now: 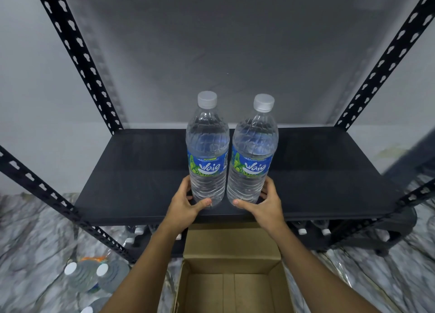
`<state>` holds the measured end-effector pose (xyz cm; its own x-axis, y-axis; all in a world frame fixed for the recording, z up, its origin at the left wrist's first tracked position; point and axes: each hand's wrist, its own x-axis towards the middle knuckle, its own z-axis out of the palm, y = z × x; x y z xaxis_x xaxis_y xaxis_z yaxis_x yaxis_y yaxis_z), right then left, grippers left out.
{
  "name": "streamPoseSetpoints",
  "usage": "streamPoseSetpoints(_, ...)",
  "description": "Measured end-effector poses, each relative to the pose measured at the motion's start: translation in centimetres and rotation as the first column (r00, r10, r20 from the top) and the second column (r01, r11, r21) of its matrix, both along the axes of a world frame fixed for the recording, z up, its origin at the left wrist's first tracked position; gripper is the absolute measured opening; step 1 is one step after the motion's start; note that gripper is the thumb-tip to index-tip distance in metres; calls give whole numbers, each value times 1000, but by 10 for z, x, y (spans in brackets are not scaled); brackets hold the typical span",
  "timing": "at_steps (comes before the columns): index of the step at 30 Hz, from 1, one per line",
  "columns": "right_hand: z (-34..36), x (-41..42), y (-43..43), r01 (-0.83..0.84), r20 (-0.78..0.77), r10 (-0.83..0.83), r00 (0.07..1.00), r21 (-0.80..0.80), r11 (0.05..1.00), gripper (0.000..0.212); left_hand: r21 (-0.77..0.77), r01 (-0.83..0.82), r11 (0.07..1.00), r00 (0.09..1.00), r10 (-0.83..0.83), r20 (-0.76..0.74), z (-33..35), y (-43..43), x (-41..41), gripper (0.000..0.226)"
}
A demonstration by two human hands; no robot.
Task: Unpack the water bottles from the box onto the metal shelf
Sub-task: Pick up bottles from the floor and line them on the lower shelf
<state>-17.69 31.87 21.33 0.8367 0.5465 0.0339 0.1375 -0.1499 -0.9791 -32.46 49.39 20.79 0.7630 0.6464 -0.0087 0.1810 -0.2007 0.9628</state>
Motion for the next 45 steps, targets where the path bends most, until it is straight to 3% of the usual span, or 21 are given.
streamPoseSetpoints(16,0,6,-3,-79,-43,79,996,9,997,93,54,-42,998,999,41,14,-3,-5,0,69)
streamPoseSetpoints(22,1,4,-2,-71,15,71,997,1,998,92,55,-30,998,999,29,26,-2,-7,-1,73)
streamPoseSetpoints(27,3,-3,4,6,96,-6,995,-3,1000,97,29,-87,996,993,84,87,4,-17,2,91)
streamPoseSetpoints(35,3,-3,6,70,97,-73,993,34,997,91,56,-156,986,982,149,113,6,-15,4,75)
streamPoseSetpoints(45,5,9,-9,65,123,-73,990,71,995,84,55,-146,988,986,140,94,10,-29,18,77)
